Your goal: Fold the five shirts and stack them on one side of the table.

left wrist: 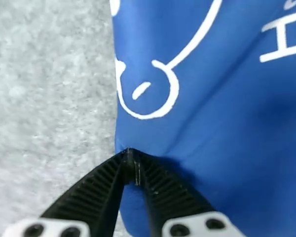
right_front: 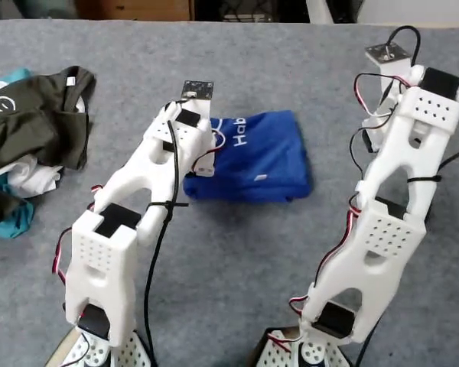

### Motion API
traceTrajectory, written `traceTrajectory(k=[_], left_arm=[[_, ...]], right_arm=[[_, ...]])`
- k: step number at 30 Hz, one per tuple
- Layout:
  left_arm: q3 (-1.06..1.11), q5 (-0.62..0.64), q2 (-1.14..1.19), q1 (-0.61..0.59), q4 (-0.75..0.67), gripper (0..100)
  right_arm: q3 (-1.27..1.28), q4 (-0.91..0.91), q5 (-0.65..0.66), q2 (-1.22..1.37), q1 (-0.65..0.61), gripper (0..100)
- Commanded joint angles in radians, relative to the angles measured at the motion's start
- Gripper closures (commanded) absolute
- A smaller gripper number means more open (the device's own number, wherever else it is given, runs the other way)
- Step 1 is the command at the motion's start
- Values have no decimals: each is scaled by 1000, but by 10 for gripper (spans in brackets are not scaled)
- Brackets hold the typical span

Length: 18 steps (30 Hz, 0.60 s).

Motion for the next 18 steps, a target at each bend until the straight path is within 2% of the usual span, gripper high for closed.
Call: traceTrajectory(k=[1,10,14,18], left_arm=[[65,-40,-6,-21,11,973],[142,-69,-75,-114,-34,973],[120,-69,-233,-82,-35,973],[122,-61,-367,-35,-44,973]], right_arm=[[-18,-2,3,-62,-12,985],[-16,2,3,-160,-15,985],[41,6,2,-196,-66,985],[225,6,-3,-306,-169,985]])
